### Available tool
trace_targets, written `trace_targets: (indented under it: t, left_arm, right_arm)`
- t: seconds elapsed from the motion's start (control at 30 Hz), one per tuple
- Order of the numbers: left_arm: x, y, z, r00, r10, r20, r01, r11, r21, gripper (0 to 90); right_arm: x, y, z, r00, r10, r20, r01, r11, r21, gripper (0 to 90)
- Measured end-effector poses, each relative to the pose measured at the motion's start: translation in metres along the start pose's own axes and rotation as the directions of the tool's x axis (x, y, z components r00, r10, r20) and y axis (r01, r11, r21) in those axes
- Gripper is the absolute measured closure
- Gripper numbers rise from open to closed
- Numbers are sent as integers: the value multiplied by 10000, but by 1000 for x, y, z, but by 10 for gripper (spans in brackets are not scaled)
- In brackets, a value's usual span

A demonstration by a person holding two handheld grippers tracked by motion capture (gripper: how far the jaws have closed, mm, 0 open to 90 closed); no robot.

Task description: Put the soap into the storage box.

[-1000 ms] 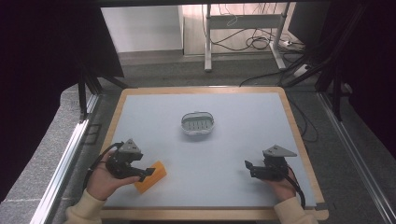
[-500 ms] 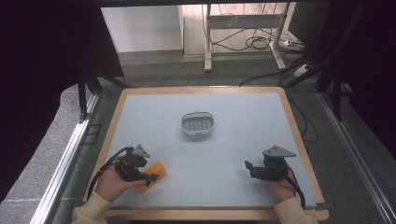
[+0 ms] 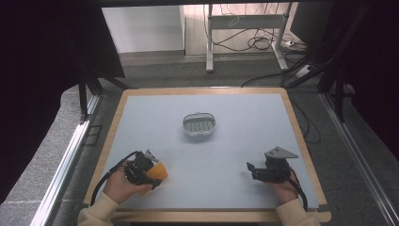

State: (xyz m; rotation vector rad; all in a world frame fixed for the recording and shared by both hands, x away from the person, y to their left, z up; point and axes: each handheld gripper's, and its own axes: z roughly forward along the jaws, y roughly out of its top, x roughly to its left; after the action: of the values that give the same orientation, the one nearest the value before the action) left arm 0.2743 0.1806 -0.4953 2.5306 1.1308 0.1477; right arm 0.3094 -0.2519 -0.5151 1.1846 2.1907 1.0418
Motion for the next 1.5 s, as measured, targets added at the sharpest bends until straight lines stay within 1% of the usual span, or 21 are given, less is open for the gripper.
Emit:
trace_targets:
  t: [0.07, 0.13, 0.23, 0.27, 0.33, 0.5, 0.63, 0.67, 0.77, 0.83, 0.87, 1.03, 1.13, 1.2, 1.27, 1.4, 1.5]
  left_arm:
    - [-1, 1, 3, 9999, 63, -89, -62, 9999, 156, 437]
    - [-3, 1, 6, 9997, 57, -221, -53, 9998, 214, 483]
    - [-2, 1, 7, 9995, 17, -309, -11, 9998, 197, 592]
    - [-2, 1, 7, 9994, -57, -342, 63, 9998, 193, 600]
    - [-1, 1, 7, 9997, -75, -215, 80, 9997, 233, 611]
    - [0, 2, 6, 9999, -4, -169, 9, 9996, 269, 620]
    - [0, 4, 4, 9993, 243, -270, -233, 9989, 397, 622]
    - [1, 4, 3, 9991, 303, -310, -291, 9988, 387, 622]
    - [1, 4, 1, 9992, 287, -289, -278, 9992, 303, 622]
    - [2, 4, -2, 9990, 351, -278, -344, 9991, 245, 622]
    - [2, 4, -5, 9993, 312, -203, -309, 9994, 130, 622]
    - [4, 3, -8, 9987, 509, -12, -509, 9987, 80, 622]
    - [4, 3, -8, 9987, 491, 121, -491, 9988, -8, 623]
    - [4, 3, -9, 9981, 580, 185, -581, 9983, 14, 623]
    - [4, 3, -9, 9979, 569, 319, -567, 9984, -64, 623]
    - [5, 4, -12, 9972, 636, 396, -633, 9980, -72, 623]
    - [8, 6, -15, 9965, 642, 542, -636, 9979, -131, 623]
  right_arm:
    - [0, 0, 0, 10000, -8, 8, 8, 10000, 12, 158]
    - [0, 0, 0, 10000, -24, -11, 24, 10000, 7, 158]
    - [0, 0, 1, 10000, -29, 0, 29, 10000, 39, 158]
    - [1, 0, 1, 10000, -54, 6, 54, 10000, 36, 158]
    - [1, 0, 1, 10000, -74, 3, 74, 10000, 25, 158]
    - [1, 0, 1, 10000, -87, 10, 87, 10000, 13, 158]
    - [2, 1, -1, 9999, -114, 24, 114, 9999, -70, 158]
    - [1, 1, -1, 9999, -128, 25, 128, 9999, -96, 158]
    - [1, 1, -1, 9999, -148, 47, 148, 9998, -109, 158]
    - [1, 1, -1, 9999, -139, 57, 139, 9998, -147, 158]
    - [1, 1, -2, 9999, -131, 76, 133, 9998, -167, 158]
    - [2, 1, -2, 9998, -146, 108, 147, 9998, -148, 158]
    - [2, 1, -2, 9998, -156, 119, 157, 9998, -140, 158]
    - [1, 1, -2, 9998, -169, 115, 171, 9997, -148, 158]
    - [2, 1, -2, 9998, -162, 105, 164, 9997, -199, 158]
    - [2, 1, -3, 9998, -168, 68, 170, 9995, -252, 158]
    - [2, 1, -4, 9999, -155, 29, 156, 9995, -273, 158]
